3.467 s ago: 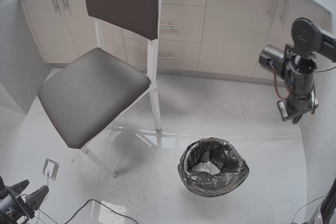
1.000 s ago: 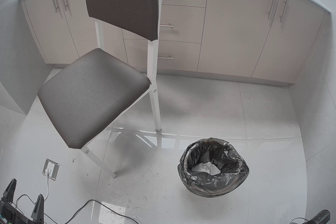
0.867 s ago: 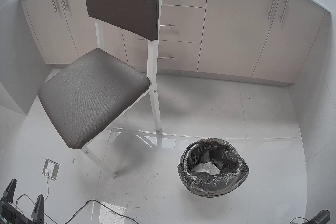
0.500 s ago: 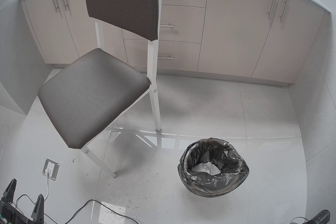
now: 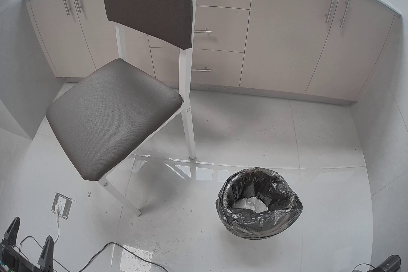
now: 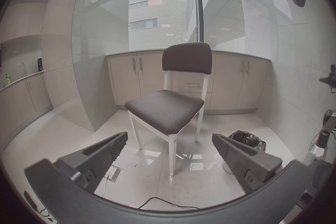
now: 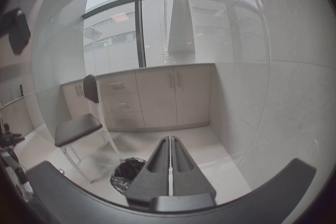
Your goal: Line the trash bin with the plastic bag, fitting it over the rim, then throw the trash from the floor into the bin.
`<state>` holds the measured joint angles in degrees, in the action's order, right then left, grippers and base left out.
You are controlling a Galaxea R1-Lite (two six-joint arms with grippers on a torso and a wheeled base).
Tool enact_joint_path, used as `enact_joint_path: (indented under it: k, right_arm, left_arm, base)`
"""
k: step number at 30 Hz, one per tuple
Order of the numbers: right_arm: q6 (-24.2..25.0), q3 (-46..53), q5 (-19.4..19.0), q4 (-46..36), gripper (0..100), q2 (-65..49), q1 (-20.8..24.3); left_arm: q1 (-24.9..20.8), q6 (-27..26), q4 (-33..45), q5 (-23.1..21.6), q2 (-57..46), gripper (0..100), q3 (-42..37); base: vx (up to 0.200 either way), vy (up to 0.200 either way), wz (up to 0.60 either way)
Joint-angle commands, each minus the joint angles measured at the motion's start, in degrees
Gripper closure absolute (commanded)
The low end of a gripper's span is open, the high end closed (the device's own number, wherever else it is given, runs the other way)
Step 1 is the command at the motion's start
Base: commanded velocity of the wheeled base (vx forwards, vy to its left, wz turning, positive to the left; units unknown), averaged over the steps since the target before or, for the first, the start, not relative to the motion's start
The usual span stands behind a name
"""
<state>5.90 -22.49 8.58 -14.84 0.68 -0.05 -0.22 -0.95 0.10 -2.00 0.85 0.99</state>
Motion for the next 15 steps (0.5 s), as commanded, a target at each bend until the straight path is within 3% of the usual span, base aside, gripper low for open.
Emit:
enact_joint_path:
  k: [1, 2, 3, 5, 15]
  right_arm:
    - [-4.9, 21.5, -2.3, 15.5, 100, -0.7, 0.0]
    - [-5.1, 21.6, -3.0, 15.5, 100, -0.7, 0.0]
    - [-6.9, 21.9, -8.0, 14.9, 100, -0.7, 0.0]
    - [-8.1, 22.0, -8.9, 15.1, 100, -0.7, 0.0]
    - [-5.7, 22.3, -7.9, 14.7, 100, -0.7, 0.0]
  left_arm:
    - [0.0, 0.1, 0.0, 0.0, -0.8, 0, -1.0]
    - [0.0, 0.0, 0.0, 0.0, -0.8, 0, -1.0]
    - [0.0, 0.0, 0.0, 0.0, -0.8, 0, -1.0]
    - [0.0, 0.0, 0.0, 0.0, -0.8, 0, -1.0]
    - [0.0, 0.0, 0.0, 0.0, -0.8, 0, -1.0]
  base:
    - [0.0, 0.0, 0.0]
    - [0.0, 0.0, 0.0]
    - [0.0, 0.0, 0.0]
    - [0.0, 0.0, 0.0]
    - [0.0, 0.0, 0.0]
